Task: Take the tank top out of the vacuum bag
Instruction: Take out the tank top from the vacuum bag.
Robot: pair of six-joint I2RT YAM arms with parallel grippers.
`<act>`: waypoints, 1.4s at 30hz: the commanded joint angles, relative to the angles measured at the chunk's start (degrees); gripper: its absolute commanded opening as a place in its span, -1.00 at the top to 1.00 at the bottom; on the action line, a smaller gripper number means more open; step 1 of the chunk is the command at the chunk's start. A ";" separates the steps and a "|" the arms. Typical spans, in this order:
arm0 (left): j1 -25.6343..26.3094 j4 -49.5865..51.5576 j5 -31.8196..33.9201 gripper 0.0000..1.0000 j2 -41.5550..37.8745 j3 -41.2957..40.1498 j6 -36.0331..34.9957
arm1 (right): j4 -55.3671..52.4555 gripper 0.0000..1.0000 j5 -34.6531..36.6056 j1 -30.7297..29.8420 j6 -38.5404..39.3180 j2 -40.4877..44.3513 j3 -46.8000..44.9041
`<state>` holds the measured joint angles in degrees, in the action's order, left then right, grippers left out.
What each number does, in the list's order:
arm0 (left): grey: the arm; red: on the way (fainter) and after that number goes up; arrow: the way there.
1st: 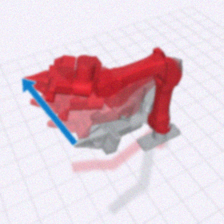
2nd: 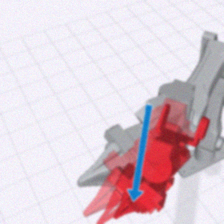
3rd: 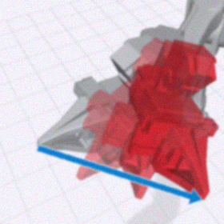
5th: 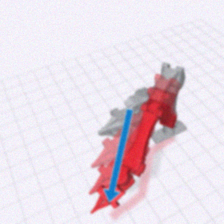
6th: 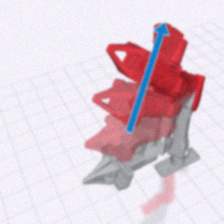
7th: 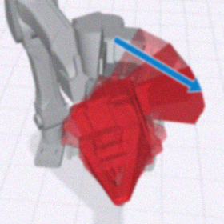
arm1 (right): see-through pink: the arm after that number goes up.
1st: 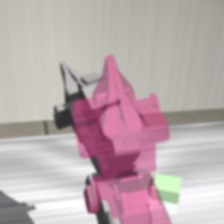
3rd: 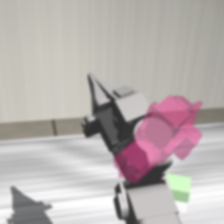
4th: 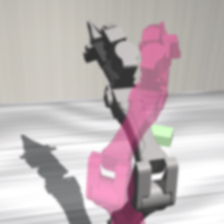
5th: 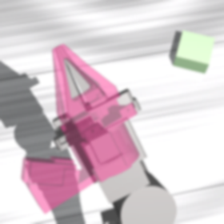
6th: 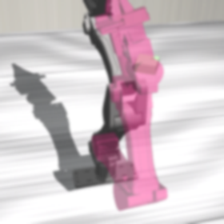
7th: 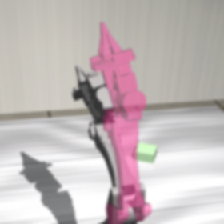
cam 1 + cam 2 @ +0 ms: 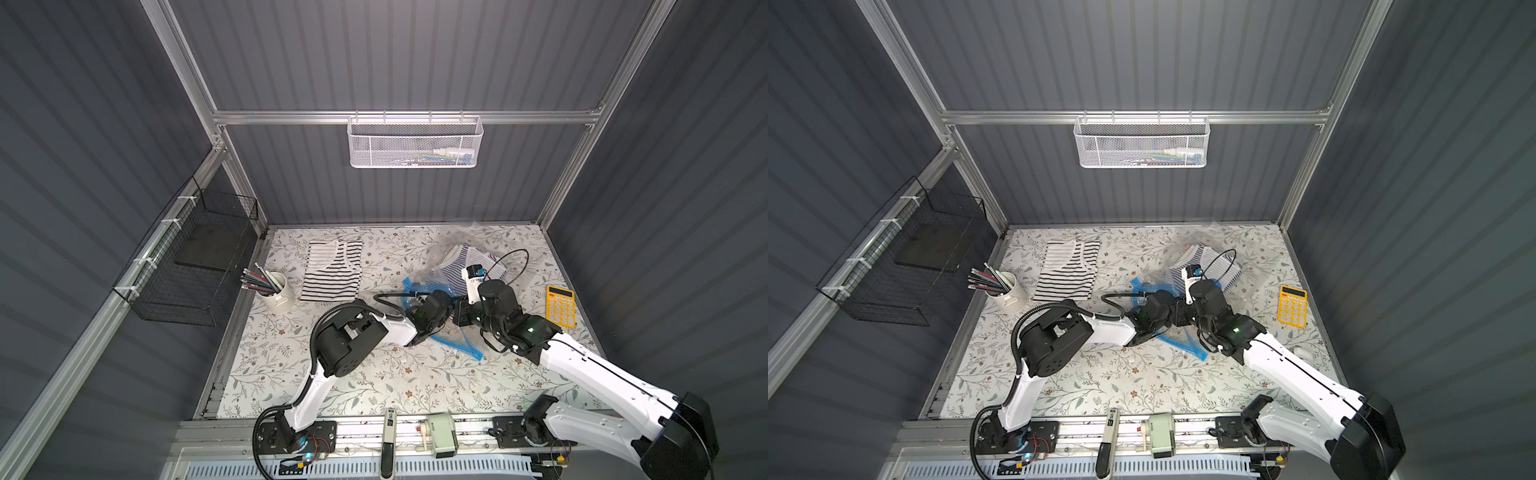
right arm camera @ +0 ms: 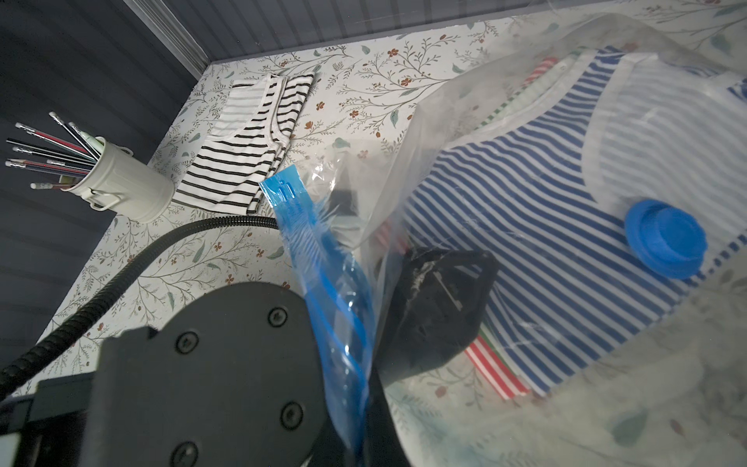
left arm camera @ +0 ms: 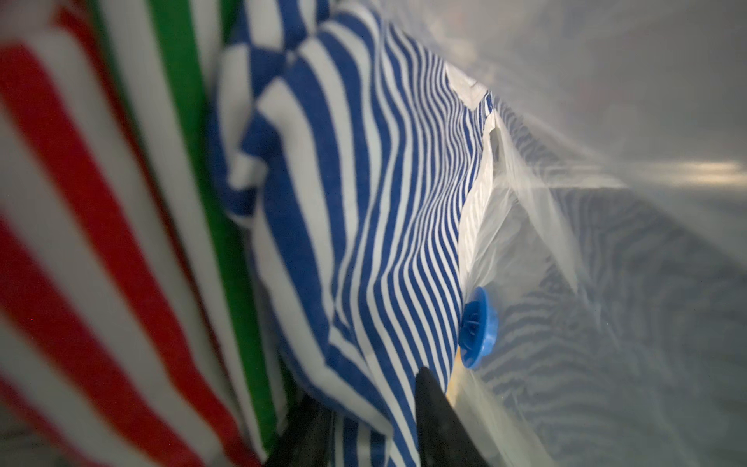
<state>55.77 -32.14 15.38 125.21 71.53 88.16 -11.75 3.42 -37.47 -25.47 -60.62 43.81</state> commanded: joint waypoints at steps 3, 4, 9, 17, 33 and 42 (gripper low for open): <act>-0.26 3.02 -0.73 0.37 3.18 0.64 1.70 | 1.34 1.00 -3.44 -1.08 0.53 0.76 0.66; -0.25 2.63 -0.71 0.43 3.29 0.58 1.91 | 1.38 1.00 -3.42 -1.09 0.56 0.84 0.70; -0.24 0.47 -0.73 0.92 2.36 -0.16 0.78 | 1.22 1.00 -3.28 -1.02 0.55 0.92 0.64; -0.31 -0.44 0.56 1.00 -1.13 -1.31 -4.37 | 1.33 1.00 -2.98 -1.04 0.43 1.03 0.55; 0.83 -5.00 0.37 1.00 -8.49 -9.18 -5.15 | 1.41 1.00 1.46 -0.60 -0.51 1.37 0.84; 1.10 -4.79 0.90 0.40 -6.47 -10.06 -1.64 | 1.10 1.00 1.00 -0.62 -0.40 2.17 0.31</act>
<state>56.58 -37.32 15.18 117.69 62.43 85.12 -10.76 3.88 -38.06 -25.56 -59.53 43.81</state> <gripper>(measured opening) 0.281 0.044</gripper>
